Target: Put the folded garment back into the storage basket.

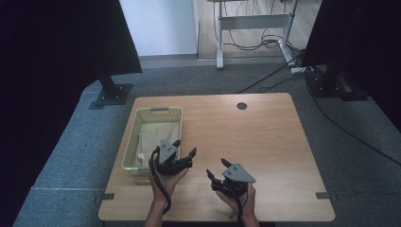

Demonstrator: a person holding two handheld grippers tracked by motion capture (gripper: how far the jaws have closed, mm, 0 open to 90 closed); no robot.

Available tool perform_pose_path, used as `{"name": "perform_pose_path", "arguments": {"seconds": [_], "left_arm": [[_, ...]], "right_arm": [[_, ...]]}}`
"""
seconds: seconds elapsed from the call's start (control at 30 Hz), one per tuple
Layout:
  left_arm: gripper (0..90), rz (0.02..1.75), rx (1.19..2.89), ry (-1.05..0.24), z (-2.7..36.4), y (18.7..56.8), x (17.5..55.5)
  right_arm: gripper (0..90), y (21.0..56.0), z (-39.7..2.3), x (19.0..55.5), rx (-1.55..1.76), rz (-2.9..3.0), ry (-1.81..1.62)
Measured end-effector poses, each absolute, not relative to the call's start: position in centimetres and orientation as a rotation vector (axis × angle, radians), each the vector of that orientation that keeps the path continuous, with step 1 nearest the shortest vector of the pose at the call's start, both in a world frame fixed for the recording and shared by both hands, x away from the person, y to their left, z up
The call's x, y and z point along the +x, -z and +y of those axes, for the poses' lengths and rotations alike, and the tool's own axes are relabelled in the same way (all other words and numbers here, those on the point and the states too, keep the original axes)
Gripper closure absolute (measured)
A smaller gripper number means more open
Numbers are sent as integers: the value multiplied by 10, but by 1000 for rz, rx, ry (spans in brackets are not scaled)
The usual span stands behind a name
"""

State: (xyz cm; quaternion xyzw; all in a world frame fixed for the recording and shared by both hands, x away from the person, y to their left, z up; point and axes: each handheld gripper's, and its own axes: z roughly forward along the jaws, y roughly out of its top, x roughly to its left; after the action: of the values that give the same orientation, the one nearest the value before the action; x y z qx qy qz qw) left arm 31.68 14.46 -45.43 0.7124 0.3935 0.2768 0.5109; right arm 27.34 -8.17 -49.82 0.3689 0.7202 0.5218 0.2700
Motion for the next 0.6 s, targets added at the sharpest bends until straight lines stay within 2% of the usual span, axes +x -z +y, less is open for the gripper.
{"name": "perform_pose_path", "arguments": {"seconds": [0.3,0.6], "left_arm": [[291,910,1750,-625,139,479,280],[288,920,1774,-617,141,491,265]], "right_arm": [[331,520,-125,260,1123,1910,-1392],[333,531,-145,252,1177,1889,-1340]]}}
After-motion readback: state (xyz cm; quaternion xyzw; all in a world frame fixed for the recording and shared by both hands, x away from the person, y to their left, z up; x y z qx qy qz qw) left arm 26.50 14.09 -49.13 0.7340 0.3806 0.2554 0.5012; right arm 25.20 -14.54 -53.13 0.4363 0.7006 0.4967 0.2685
